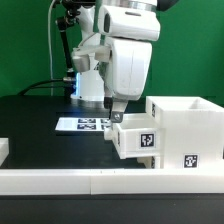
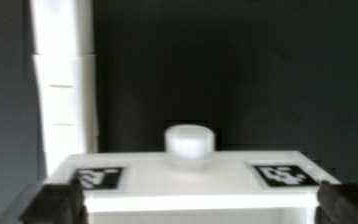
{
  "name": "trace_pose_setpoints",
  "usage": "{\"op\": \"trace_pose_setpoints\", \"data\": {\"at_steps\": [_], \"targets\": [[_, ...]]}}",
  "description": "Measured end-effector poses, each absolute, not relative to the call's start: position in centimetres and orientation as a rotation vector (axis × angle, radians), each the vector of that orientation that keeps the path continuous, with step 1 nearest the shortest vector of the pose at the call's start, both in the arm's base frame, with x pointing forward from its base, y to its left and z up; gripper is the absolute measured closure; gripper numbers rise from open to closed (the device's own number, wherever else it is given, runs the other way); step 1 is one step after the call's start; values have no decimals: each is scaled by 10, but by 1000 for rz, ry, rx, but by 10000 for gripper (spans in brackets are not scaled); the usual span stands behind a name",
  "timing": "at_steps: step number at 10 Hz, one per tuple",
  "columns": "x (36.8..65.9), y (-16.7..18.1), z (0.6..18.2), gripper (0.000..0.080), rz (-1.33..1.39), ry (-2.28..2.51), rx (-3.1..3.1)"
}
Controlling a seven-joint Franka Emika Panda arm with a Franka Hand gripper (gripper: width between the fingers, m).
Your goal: Assemble drawer
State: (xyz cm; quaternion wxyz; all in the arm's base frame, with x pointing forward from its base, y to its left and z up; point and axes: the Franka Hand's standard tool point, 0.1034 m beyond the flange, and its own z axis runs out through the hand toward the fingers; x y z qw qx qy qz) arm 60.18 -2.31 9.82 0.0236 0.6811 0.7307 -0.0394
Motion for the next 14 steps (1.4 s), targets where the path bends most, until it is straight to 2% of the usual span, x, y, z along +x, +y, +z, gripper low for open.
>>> {"op": "trace_pose_setpoints", "data": {"at_steps": [4,7,10,12,14], "targets": [[600,-32,93,151,-82,2325,2102],[595,-43,79,151,38,2380,2202],[597,-40,71,151,128,2394,2307],[598,-21,69,151,128,2403,2310],[599,-17,67,151,128,2414,2282]]}}
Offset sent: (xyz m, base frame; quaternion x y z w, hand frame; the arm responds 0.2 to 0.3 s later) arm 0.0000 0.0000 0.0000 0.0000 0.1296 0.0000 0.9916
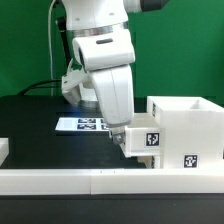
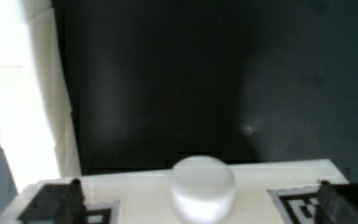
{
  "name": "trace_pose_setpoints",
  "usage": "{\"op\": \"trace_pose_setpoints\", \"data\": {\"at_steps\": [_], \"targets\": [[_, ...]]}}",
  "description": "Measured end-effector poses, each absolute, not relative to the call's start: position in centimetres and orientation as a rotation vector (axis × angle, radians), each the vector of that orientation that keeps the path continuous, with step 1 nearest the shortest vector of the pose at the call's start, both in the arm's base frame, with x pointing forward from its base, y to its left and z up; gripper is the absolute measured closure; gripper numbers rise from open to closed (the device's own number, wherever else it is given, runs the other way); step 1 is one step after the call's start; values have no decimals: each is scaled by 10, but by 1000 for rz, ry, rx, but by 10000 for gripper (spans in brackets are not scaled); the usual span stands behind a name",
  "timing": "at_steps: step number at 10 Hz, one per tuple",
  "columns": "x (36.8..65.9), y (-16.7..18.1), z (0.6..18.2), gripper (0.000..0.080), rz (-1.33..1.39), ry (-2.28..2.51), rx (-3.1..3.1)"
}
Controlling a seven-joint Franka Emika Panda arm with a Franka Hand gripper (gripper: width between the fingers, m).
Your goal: Assemble drawer
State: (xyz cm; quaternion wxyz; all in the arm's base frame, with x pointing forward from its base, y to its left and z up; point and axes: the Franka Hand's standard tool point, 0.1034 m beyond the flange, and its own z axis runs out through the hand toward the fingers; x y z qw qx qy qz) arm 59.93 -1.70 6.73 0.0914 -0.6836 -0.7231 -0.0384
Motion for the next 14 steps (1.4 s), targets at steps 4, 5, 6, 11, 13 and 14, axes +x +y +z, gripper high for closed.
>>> {"op": "trace_pose_setpoints", "data": {"at_steps": [4,5,6,11,13,14], "targets": [[599,-11,67,151,-115,-2131,-2046],[599,-3,67,151,-122,-2134,-2041],[599,5,67,151,-122,-2121,-2047],[599,36,69,151,-121,-2094,-2060],[599,37,69,151,-120,-2092,-2063],[599,36,69,151,-120,-2092,-2064]]}}
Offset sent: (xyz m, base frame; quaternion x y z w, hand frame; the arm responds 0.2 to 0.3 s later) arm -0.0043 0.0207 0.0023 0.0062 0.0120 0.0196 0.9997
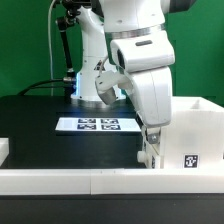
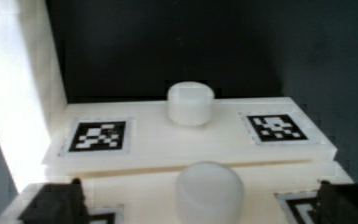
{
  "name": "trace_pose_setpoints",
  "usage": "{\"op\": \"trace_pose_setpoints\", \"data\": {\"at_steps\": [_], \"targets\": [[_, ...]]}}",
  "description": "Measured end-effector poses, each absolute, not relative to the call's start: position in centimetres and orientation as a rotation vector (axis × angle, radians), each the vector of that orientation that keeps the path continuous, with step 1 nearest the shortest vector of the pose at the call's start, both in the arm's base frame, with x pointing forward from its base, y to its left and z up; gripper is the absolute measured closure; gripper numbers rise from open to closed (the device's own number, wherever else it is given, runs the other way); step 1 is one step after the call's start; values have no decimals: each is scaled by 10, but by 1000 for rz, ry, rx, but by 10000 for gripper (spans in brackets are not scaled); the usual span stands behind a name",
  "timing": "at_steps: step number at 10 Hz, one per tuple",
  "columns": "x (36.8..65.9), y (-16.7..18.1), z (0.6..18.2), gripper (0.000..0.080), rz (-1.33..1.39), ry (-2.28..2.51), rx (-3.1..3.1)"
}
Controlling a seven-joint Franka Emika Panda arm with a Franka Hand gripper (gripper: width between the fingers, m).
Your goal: Assemble drawer
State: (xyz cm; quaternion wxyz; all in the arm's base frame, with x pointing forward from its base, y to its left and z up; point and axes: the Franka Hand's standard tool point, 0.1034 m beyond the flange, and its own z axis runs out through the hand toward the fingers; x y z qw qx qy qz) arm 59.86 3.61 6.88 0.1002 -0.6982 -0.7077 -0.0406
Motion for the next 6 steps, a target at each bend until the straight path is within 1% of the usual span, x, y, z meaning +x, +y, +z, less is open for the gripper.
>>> {"op": "trace_pose_setpoints", "data": {"at_steps": [1,3,4,6], "targets": [[598,34,68,151,-121,-2092,-2064],[595,0,67,151,-97,-2099,-2047],[596,-9,69,151,-98,-2086,-2067],[595,-6,67,151,-97,-2084,-2066]]}}
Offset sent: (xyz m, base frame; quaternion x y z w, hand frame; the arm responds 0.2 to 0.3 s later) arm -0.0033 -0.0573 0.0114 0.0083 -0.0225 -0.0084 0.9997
